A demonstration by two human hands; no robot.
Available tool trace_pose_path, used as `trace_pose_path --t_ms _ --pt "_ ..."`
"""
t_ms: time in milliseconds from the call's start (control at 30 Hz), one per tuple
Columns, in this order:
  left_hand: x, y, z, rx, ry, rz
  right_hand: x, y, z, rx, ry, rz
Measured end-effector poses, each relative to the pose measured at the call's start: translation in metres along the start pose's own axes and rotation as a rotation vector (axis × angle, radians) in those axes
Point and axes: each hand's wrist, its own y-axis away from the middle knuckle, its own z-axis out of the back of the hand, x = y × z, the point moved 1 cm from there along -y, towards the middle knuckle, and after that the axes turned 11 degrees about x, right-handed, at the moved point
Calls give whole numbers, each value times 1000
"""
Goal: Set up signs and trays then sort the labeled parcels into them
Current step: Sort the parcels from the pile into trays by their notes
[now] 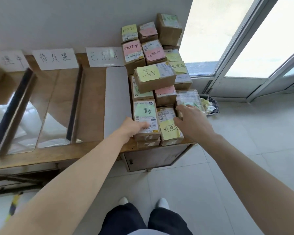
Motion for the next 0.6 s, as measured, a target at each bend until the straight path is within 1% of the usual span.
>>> trace_pose_path --t_ms 167,267,433,500,533,600 --pt "-1 0 -3 -88 69 55 -21 -21 16 7 11 98" --pt "-8 11 -7 -65 88 58 -25 -33 24 16 -24 138" --pt "-17 33 0 -42 97 -9 -29 -54 35 16 -151 173" --pt "-25 42 8 -53 122 -67 -28 -68 39 40 -302 137" --pt "-31 46 13 -59 141 -93 -26 -76 40 83 -443 92" --pt "-43 52 24 -83 165 -138 -22 -91 39 228 -839 -48"
